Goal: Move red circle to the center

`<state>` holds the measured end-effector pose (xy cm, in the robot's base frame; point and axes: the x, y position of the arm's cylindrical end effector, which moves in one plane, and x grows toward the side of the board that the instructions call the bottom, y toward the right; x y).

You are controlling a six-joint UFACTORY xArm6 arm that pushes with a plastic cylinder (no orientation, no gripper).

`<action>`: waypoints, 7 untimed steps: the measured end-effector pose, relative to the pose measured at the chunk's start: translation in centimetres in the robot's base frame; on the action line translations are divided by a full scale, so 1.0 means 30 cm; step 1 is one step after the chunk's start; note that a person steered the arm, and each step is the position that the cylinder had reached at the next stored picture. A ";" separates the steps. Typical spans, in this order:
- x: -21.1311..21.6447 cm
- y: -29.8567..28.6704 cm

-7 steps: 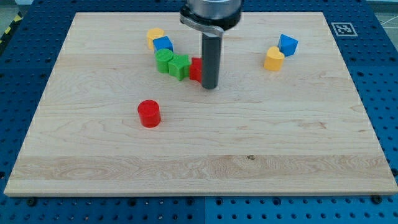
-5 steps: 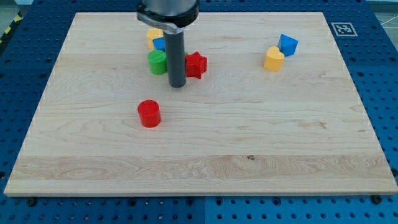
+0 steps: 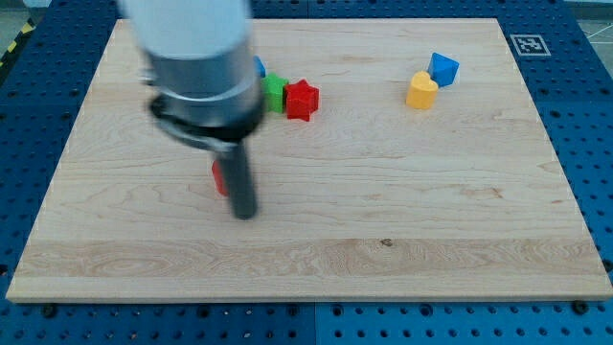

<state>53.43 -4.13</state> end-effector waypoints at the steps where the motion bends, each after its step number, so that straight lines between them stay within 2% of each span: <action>1: -0.034 0.288; 2: -0.050 0.388; 3: -0.035 0.298; 6: -0.033 -0.265; 7: -0.070 -0.295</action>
<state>51.34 -12.98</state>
